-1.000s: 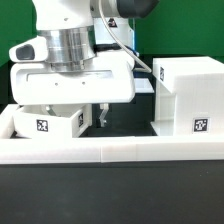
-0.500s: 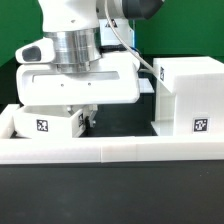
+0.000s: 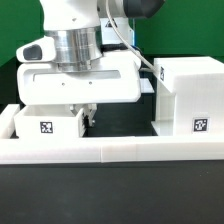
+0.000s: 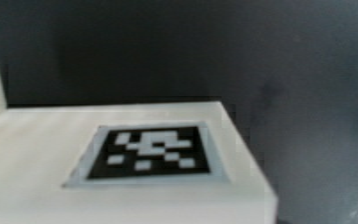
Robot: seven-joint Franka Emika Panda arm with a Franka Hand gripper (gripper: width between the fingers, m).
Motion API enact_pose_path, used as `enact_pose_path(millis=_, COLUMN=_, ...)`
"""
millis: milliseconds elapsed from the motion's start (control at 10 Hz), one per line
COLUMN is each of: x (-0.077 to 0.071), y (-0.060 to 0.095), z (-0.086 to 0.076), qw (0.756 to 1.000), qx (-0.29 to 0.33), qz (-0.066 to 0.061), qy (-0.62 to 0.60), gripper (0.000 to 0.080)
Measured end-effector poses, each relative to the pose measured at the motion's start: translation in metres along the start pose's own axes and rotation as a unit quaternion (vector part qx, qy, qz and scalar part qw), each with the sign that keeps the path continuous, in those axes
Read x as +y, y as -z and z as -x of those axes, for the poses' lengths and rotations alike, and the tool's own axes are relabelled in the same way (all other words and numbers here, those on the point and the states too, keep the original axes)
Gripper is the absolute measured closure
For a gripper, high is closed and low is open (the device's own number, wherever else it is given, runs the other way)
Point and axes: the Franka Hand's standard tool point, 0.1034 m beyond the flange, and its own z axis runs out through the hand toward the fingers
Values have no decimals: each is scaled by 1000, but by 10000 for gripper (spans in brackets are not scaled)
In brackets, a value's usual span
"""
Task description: Assemble drawer
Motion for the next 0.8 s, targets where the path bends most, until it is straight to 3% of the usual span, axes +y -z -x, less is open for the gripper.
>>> enact_pose_path(millis=300, x=-2, y=3, z=1, qw=1000, qx=-8, qz=-1, qy=20, gripper=758)
enact_pose_path(millis=500, x=-5, y=22, z=4, qw=998, qx=-15, qz=-9, qy=62, gripper=757)
enact_pose_path(millis=800, x=-3, y=26, z=9, qw=995, qx=-26, qz=-14, qy=92, gripper=757)
